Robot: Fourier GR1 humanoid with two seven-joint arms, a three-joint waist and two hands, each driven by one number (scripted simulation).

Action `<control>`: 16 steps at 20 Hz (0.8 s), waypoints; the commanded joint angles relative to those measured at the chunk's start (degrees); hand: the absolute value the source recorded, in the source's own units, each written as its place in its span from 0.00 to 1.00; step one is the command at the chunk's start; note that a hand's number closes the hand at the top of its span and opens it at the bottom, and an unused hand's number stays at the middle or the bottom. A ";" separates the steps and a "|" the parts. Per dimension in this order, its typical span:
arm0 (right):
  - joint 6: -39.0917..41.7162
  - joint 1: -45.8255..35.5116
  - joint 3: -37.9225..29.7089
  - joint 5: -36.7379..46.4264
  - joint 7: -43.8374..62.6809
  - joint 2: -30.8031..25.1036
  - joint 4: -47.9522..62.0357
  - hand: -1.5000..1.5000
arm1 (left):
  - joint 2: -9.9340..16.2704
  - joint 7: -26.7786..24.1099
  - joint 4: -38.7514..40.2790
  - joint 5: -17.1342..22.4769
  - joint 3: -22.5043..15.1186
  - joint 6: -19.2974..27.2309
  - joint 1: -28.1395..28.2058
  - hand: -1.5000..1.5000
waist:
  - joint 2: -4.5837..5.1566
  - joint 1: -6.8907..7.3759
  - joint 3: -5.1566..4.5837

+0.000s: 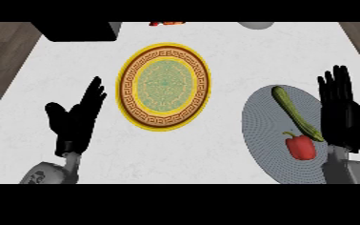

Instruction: Pick the bell pepper from the placemat and place it in the plate

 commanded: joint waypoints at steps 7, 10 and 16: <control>15.23 -5.71 0.81 18.73 -0.12 -32.77 -3.71 1.00 | -0.61 1.84 3.34 1.16 -1.40 -2.43 3.13 0.50 | 2.00 -1.45 -3.70; 12.88 -5.47 -7.95 13.18 -8.95 -27.30 6.34 0.00 | -2.68 -1.04 4.62 2.17 -2.46 -5.37 6.50 0.50 | 1.60 -0.51 -1.43; 25.32 -2.90 -12.39 9.30 -26.56 -25.46 16.30 0.00 | -2.24 -2.24 4.83 2.80 0.74 -9.66 7.11 0.50 | 1.41 -0.59 -1.42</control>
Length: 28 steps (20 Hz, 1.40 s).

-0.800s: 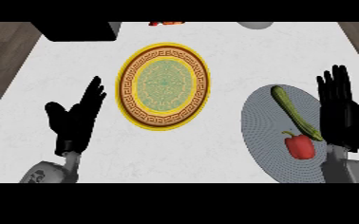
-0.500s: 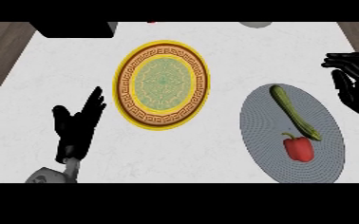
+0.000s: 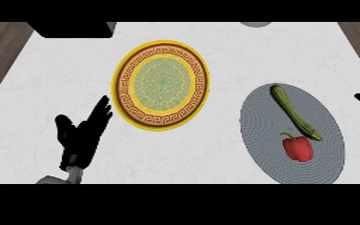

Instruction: Pick the bell pepper from the placemat and place it in the plate

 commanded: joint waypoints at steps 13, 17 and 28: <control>13.92 7.03 7.92 15.09 12.50 -18.80 -15.52 0.00 | -0.27 0.19 0.81 -0.46 1.80 -3.13 2.96 0.50 | -0.17 -0.55 -0.31; 12.21 8.58 9.98 19.25 20.56 -17.22 -22.40 0.00 | -0.92 0.74 2.68 -0.66 3.20 -3.52 1.15 0.50 | -0.08 -0.69 -0.24; 9.49 12.37 16.99 33.29 37.52 -6.50 -35.49 0.00 | -1.20 3.82 -2.21 -2.44 4.75 -5.05 2.30 0.50 | -0.06 -0.34 -0.16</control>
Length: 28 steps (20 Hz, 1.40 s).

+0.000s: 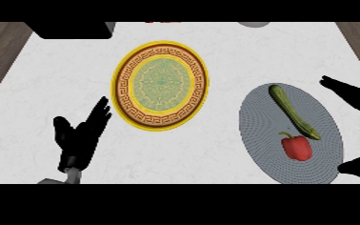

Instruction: Pick the bell pepper from the placemat and place it in the plate

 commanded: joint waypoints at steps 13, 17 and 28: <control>4.22 3.06 3.13 13.32 2.25 11.84 -0.09 0.00 | -4.05 0.64 6.59 -3.36 4.49 -3.00 -2.59 0.50 | 0.28 -0.10 -0.15; 0.18 1.86 5.97 21.72 1.54 14.68 6.04 0.00 | -4.79 -0.05 4.19 -4.73 2.93 -3.32 0.96 0.50 | 0.30 0.16 -0.14; 0.36 3.48 5.71 28.90 1.19 19.84 8.05 0.00 | -7.36 2.08 5.13 -6.73 5.70 -3.55 -1.97 0.50 | 0.28 -0.08 -0.14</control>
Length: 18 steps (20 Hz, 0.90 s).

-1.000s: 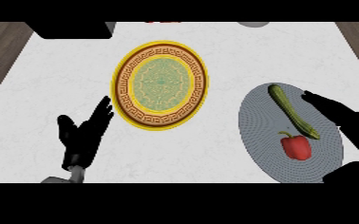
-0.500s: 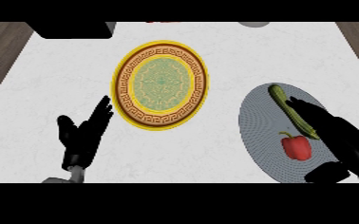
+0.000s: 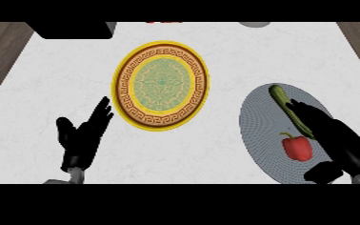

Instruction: Pick the bell pepper from the placemat and place it in the plate

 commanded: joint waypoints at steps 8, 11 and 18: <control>1.96 -6.32 5.29 10.06 -3.31 3.52 11.09 1.00 | -2.05 2.01 0.66 -1.79 0.08 -1.08 0.26 0.50 | 0.38 0.41 -0.29; -0.26 -4.14 1.45 10.71 -10.32 0.54 10.81 1.00 | -0.59 4.06 -0.63 -1.92 2.55 -1.83 -0.40 0.50 | 0.31 0.02 -0.28; -5.48 -5.76 -0.19 16.05 -12.23 5.80 14.64 1.00 | -2.47 3.39 -1.63 -2.89 3.20 -3.54 1.81 0.50 | 0.30 0.05 -0.29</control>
